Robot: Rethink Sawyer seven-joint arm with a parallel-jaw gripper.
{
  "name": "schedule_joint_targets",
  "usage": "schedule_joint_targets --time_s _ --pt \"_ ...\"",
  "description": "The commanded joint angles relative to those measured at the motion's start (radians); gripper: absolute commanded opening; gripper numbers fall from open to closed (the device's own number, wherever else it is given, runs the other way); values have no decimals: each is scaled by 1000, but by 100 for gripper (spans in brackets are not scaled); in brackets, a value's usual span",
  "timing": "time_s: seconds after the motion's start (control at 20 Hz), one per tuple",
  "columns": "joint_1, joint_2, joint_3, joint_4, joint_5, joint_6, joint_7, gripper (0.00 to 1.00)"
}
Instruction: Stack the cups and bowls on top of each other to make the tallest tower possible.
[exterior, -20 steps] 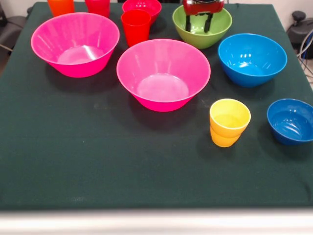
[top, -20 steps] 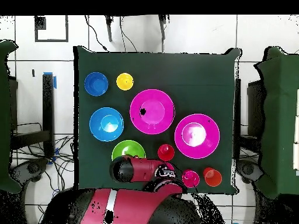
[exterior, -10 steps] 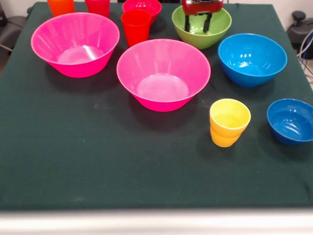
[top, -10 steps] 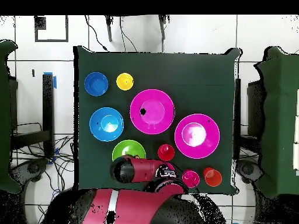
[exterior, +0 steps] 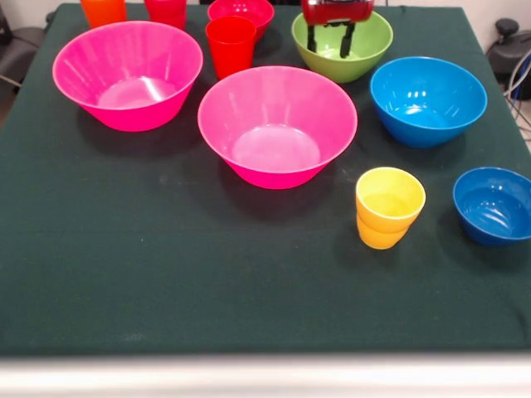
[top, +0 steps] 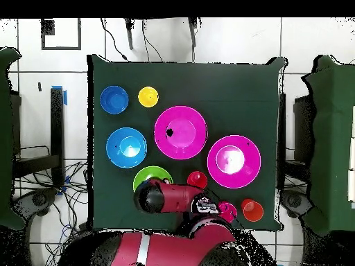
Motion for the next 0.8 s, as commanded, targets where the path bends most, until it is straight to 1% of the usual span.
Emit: schedule_joint_targets --time_s 0.05,0.25,0.4,0.5,0.65,0.8 --pt "-8 -20 114 -134 16 137 76 100" --pt "-10 -33 124 -146 23 180 76 100" --pt "-5 -69 131 -155 43 270 78 100" --pt "1 -82 127 -172 43 303 75 100" --pt "5 -73 124 -199 33 320 71 100" --pt "11 -81 122 -214 33 358 77 100"
